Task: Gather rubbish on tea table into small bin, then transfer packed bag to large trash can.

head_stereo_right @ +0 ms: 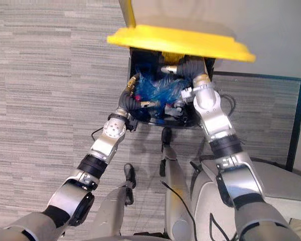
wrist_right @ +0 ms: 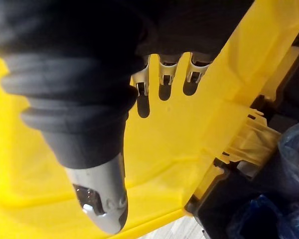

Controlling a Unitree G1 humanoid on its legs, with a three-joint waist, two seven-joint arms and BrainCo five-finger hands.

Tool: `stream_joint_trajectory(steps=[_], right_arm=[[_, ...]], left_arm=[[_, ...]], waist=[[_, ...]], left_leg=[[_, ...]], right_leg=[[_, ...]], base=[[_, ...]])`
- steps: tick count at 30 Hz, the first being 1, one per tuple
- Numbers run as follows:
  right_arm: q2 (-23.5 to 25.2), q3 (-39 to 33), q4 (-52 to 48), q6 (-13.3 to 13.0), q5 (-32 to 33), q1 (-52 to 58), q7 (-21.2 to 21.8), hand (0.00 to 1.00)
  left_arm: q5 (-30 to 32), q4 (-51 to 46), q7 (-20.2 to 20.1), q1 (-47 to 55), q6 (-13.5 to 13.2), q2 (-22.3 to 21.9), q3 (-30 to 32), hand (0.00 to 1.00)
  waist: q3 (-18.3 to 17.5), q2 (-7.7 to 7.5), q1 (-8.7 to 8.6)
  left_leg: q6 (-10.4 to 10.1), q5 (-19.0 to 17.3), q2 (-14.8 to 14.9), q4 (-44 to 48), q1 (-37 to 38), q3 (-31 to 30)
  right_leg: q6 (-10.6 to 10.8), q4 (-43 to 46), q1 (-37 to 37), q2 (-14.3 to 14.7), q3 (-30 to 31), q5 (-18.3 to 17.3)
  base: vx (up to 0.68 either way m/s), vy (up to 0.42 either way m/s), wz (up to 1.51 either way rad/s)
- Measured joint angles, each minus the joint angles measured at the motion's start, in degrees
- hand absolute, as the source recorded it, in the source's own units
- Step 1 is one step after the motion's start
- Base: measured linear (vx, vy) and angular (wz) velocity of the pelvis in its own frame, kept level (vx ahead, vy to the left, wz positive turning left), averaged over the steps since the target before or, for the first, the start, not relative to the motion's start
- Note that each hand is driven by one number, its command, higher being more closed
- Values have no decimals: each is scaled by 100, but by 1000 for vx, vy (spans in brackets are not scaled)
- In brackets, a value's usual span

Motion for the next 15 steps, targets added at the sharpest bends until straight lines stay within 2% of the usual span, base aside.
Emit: stream_joint_trajectory(steps=[3,5,9,12,15], right_arm=[[-8,-264,-14,-2,-90,832,82,0],[-7,-397,-10,-3,-94,1048,138,0],[21,-444,300,-55,-100,1335,296,0],[116,-455,883,-68,-116,1386,398,0],[118,-532,1325,-53,-212,1427,558,0]], left_arm=[[-301,-251,-128,1028,-109,115,267,0],[-395,-252,-147,1352,-139,182,421,0],[-531,-108,-370,2226,-164,445,875,0],[-504,278,-514,2766,-131,529,1184,0],[-458,932,-644,3109,-59,533,1432,0]], waist=[[-331,-4,97],[-415,-7,124],[-703,-58,134],[-767,-111,155],[-775,-104,154]], left_leg=[[-172,309,-10,-405,435,-204],[-212,377,-10,-516,580,-320],[-124,445,-38,-722,763,-597],[-121,439,-87,-839,954,-782],[-68,397,-84,-823,1090,-882]], right_leg=[[88,38,356,-87,-104,-107],[89,28,494,-107,-154,-108],[97,-299,818,-115,-183,-109],[369,-817,1219,-88,-108,-136],[412,-1019,1428,12,-70,-82]], base=[[84,-13,26],[60,-10,26],[35,-11,23],[14,-24,8],[-4,-4,-9]])
